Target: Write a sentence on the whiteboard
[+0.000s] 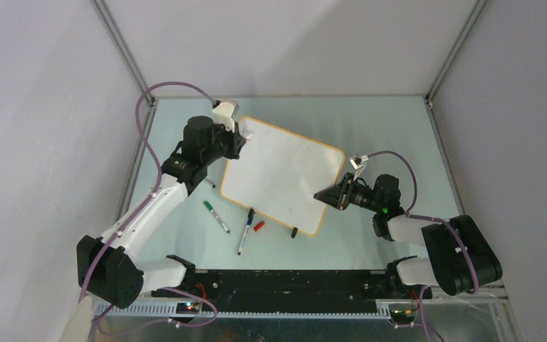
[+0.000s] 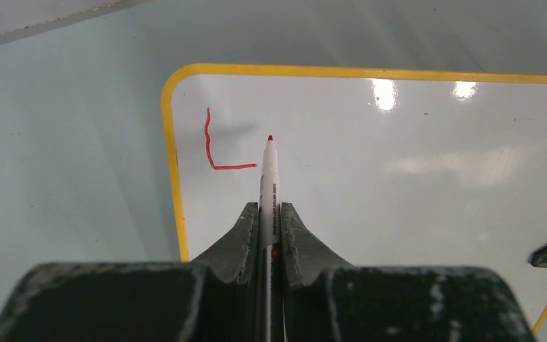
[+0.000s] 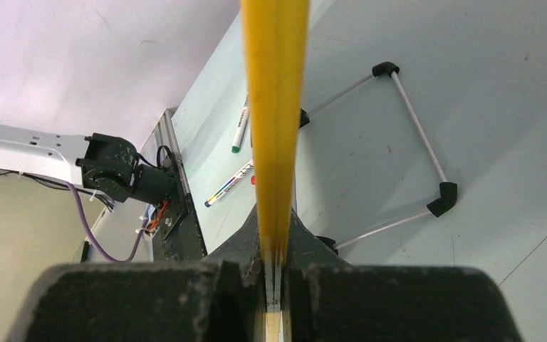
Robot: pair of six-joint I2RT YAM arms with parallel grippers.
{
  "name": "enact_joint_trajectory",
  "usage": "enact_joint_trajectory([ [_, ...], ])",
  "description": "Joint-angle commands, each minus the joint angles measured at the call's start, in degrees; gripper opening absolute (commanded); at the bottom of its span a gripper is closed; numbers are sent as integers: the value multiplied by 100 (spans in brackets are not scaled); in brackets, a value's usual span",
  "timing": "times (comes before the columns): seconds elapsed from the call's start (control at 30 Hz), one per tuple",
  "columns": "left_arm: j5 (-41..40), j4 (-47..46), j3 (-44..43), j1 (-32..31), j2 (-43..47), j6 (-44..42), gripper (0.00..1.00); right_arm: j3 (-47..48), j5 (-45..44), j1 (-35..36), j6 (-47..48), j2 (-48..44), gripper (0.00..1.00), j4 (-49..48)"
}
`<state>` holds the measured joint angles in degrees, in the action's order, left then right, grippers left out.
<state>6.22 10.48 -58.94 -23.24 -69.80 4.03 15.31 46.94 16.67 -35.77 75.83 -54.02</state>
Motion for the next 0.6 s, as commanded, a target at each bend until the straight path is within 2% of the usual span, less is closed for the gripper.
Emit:
enact_joint_trajectory([
  [0.0,91,-80,-125,-28,-26,14,0,33,-66,-4,326,-53,0,-350],
  [0.4,168,-46,-171,-32,-121,53,0,55,-79,-14,305,-13,0,-331],
  [0.57,194,-28,-172,-42,-126,54,0,51,-88,-14,301,-29,6,-305],
])
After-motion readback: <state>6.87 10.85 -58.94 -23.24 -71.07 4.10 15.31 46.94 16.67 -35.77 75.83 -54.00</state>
